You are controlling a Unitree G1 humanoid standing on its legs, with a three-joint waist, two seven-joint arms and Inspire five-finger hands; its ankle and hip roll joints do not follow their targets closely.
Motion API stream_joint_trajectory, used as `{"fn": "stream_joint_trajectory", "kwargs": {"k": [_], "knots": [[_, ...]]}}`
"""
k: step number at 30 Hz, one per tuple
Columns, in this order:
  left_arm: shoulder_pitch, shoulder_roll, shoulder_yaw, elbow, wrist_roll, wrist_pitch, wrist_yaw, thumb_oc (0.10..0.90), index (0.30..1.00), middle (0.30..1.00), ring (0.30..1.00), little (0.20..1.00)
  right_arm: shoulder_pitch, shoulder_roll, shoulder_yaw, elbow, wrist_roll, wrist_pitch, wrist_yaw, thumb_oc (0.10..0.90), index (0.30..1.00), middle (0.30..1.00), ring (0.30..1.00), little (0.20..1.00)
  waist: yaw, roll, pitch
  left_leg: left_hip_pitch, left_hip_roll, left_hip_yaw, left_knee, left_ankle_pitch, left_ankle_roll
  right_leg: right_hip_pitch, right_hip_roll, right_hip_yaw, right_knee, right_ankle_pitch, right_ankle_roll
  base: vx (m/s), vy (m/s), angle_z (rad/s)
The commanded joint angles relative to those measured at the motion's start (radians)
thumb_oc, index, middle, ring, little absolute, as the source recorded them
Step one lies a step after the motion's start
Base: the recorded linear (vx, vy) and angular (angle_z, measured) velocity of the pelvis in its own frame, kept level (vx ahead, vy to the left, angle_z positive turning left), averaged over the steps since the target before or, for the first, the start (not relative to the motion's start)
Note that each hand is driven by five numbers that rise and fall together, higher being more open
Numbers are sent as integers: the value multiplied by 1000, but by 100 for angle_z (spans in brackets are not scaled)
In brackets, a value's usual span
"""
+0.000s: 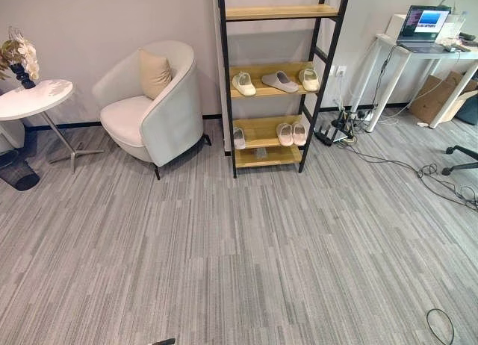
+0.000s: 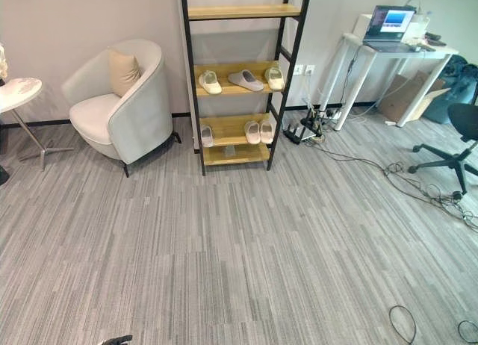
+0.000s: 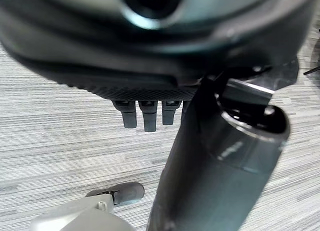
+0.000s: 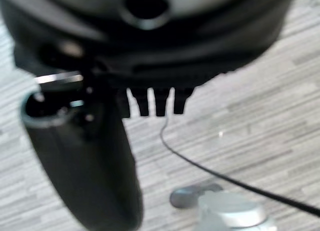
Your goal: Arrange the slippers neatly on the shoe rack.
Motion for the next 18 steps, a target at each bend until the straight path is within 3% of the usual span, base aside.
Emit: {"fn": "stream_joint_trajectory", "kwargs": {"k": [1,9,15,18], "knots": [[-68,-1,8,34,38,-21,30,800,900,900,900,900,-19,-40,24,3,-10,-18,-17,800,900,900,900,900,7,-10,5,50,21,-5,2,-101,-44,-7,-39,8,12,-34,109,0,0,0],[-85,-9,-31,23,52,-22,22,800,900,900,900,900,-30,-39,24,-14,16,-17,-6,800,900,900,900,900,-4,-12,25,44,28,5,2,-98,-51,-9,-39,2,12,-33,102,-1,-33,0],[-104,-15,-54,17,58,-21,26,800,900,900,900,900,-52,-49,18,-35,43,-19,1,800,900,900,900,900,-31,10,64,48,60,19,2,-88,-69,-57,-26,2,88,-62,77,11,-127,-3],[-103,-25,-68,1,59,-26,21,800,900,900,900,900,-37,-46,18,-18,35,-13,10,800,900,900,900,900,-41,16,78,33,83,38,82,-108,-85,-66,-14,28,122,-84,64,70,-134,-14]]}}
